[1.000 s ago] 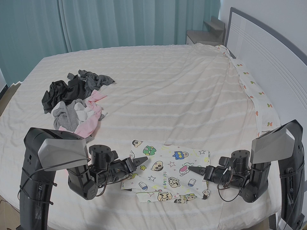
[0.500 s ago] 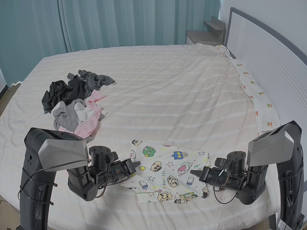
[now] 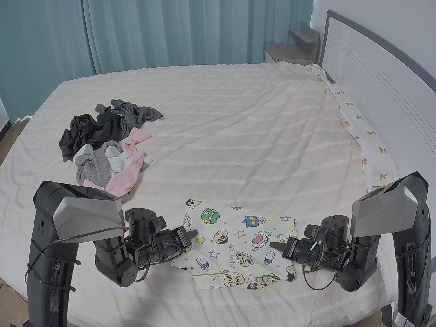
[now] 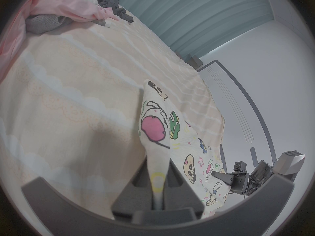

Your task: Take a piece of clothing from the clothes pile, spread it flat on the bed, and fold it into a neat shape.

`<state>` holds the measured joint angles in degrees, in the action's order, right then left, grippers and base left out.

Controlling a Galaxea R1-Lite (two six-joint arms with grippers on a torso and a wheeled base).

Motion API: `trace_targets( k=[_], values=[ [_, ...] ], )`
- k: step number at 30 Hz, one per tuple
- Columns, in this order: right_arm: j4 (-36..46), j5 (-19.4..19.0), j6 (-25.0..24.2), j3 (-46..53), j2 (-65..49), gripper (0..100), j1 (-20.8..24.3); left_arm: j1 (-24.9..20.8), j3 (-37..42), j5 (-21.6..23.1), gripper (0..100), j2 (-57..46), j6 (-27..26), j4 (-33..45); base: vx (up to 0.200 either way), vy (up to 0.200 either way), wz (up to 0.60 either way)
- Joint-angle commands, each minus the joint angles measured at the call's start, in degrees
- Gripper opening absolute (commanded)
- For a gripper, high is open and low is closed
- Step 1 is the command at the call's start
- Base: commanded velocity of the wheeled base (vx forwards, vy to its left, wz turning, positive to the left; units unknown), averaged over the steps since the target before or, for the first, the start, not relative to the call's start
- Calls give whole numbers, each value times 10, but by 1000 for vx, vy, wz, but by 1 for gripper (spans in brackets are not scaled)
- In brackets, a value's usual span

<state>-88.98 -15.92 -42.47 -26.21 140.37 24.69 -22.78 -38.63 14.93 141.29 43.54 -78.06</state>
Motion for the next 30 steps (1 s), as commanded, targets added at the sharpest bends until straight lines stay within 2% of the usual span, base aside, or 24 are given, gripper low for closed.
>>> trace_targets(
  k=[1, 16, 20, 22, 23, 25, 30],
  values=[
    [-8, 0, 0, 0, -1, 0, 0, 0, 0, 0, 0, -2, 0, 0, -200, 200, 0],
    [-8, 16, 0, -4, 2, 0, 5, 3, 13, -9, 0, -7, 1, -20, -200, 200, 0],
    [-8, 38, 1, -17, 6, 0, 5, 5, -14, -37, 0, 18, 0, -40, 0, 0, 0],
    [-8, 67, 1, -37, 19, 0, 9, 3, -23, -64, 0, 31, -1, -51, 0, 0, 0],
    [-8, 69, 1, -38, 20, 0, 10, 2, -23, -64, 0, 31, -1, -51, 0, 0, 0],
    [-8, 103, 1, -53, 30, 0, 15, 1, -22, -65, 0, 30, -1, -50, 0, 0, 0],
    [-8, 111, 0, -56, 28, 0, 17, 2, -20, -66, 0, 29, -1, -46, 0, 0, 0]
  ],
)
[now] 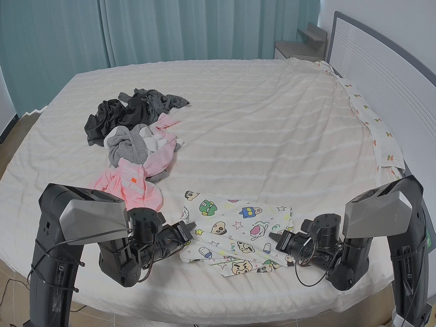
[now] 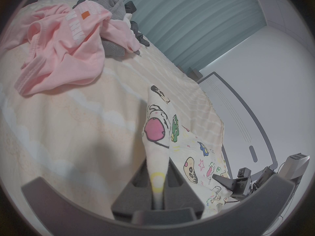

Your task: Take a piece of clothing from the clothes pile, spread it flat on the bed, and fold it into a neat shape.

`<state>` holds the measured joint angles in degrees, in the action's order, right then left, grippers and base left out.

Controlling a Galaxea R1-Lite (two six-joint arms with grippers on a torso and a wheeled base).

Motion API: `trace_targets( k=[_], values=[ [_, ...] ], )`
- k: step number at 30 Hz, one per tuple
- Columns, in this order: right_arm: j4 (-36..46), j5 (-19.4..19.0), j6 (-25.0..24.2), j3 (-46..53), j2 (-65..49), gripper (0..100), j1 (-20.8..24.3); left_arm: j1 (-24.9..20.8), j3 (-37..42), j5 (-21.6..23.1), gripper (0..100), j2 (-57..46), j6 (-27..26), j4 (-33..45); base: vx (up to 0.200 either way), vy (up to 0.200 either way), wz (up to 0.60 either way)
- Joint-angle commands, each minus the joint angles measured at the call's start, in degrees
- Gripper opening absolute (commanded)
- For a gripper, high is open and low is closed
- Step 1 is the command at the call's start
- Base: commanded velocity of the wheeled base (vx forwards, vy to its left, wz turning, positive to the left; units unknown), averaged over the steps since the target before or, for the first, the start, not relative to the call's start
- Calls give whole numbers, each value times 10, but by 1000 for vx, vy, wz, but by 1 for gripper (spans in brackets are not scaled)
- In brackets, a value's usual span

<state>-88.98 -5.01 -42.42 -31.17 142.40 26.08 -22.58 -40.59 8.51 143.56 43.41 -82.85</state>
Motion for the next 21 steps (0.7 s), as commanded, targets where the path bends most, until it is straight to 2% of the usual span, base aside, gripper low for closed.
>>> trace_targets(
  k=[1, 13, 21],
  values=[
    [-8, 2, 0, -6, 7, 0, 3, 0, 1, -2, 0, 7, 1, 1, 0, 0, 0],
    [-8, 1, -1, -2, -1, 0, 3, 4, 2, -4, 0, -3, 1, 2, 0, 0, 0],
    [-8, -1, -1, -1, -1, 0, 3, 3, 0, -5, 0, -28, 0, 45, 0, 0, 0]
  ],
)
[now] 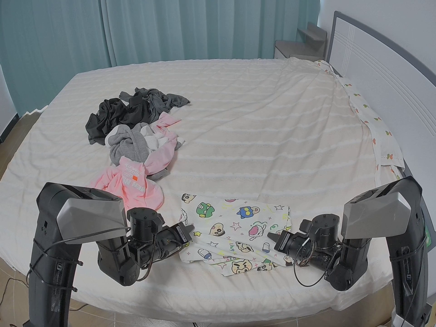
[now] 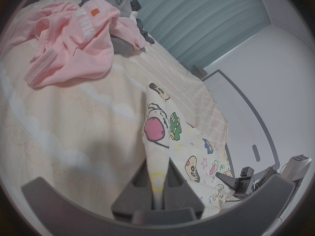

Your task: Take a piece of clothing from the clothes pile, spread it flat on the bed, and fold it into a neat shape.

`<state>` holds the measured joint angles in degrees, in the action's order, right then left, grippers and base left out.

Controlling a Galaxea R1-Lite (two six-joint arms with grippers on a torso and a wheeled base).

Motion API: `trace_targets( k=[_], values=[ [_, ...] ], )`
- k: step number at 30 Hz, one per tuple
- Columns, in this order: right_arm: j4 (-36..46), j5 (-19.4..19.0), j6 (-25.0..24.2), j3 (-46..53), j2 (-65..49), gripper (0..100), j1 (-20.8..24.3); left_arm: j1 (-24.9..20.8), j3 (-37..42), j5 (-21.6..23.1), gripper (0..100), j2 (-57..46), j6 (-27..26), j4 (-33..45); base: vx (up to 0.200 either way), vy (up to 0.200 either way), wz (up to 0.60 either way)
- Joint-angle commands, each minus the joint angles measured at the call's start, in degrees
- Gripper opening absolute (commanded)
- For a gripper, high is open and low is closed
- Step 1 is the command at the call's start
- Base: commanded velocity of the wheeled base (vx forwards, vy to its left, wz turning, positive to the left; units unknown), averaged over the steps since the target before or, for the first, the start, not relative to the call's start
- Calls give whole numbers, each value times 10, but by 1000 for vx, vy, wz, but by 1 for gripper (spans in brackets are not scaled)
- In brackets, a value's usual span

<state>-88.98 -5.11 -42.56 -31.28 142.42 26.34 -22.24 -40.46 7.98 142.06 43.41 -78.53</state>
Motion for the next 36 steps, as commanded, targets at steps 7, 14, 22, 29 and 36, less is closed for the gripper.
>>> trace_targets(
  k=[7, 14, 22, 29, 36],
  values=[
    [-8, 0, 0, 1, -1, 0, 0, 6, -3, -1, 0, -13, 1, 0, 0, 0, 0],
    [-8, 1, 0, 0, -2, 0, 0, 9, -3, -1, 0, -13, 0, 0, 0, 200, 0],
    [-8, 1, 0, 0, -5, 0, 0, 13, -4, -1, 0, -13, 0, 0, 0, 200, 0],
    [-8, 1, 0, 0, -5, 0, 2, 18, -3, -2, 0, -13, 0, 0, 0, 200, 0],
    [-8, 3, 1, -2, -4, 0, 6, 20, -1, -2, 0, -13, 1, 0, 0, 200, 0]
  ],
)
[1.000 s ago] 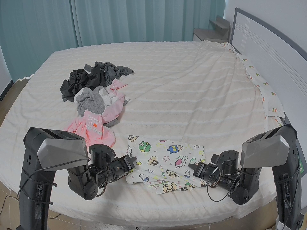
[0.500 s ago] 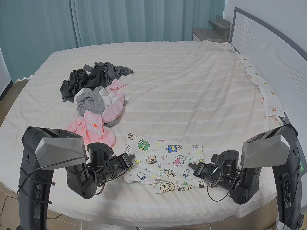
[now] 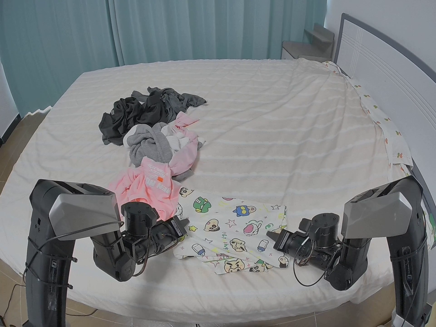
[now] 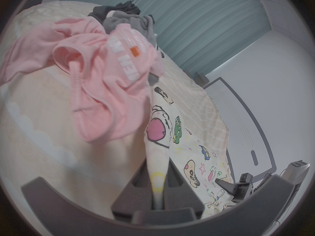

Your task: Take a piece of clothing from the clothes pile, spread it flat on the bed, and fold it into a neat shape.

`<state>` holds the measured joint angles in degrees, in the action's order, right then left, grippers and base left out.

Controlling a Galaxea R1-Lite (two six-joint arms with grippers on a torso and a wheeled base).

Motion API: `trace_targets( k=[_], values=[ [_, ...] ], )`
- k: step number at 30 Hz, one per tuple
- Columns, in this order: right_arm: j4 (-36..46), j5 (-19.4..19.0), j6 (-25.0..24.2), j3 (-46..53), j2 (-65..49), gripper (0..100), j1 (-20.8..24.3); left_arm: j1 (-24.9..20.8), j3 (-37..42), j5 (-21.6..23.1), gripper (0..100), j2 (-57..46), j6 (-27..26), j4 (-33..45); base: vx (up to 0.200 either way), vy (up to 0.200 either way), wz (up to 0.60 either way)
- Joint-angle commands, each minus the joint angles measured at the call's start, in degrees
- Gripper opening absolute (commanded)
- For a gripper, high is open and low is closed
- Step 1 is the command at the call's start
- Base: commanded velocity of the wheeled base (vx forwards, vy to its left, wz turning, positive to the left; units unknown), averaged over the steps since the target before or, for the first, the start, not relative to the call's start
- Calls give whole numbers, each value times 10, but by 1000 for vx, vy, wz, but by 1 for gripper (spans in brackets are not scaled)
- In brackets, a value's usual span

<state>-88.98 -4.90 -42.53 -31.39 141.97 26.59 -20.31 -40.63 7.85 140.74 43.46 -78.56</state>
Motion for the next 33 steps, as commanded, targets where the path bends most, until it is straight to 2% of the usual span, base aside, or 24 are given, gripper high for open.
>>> trace_targets(
  k=[1, 15, 18, 28, 33],
  values=[
    [-8, 2, 1, -1, 1, 0, 5, 1, 1, 0, 0, 0, 0, 0, 0, 200, 0],
    [-8, 2, 1, -2, 7, 0, 8, 3, 20, -2, 0, -4, 3, -2, 0, 200, 0],
    [-8, 2, 1, -2, 6, 0, 13, 13, 27, -21, 0, -5, 3, -3, 0, 200, 0],
    [-8, 2, 1, -5, 6, 0, 22, 11, 42, -21, 0, -7, 3, -4, 0, 200, 0],
    [-8, 4, 2, -3, 6, 0, 22, 7, 49, -21, 0, -7, 1, -4, 0, 0, 0]
  ],
)
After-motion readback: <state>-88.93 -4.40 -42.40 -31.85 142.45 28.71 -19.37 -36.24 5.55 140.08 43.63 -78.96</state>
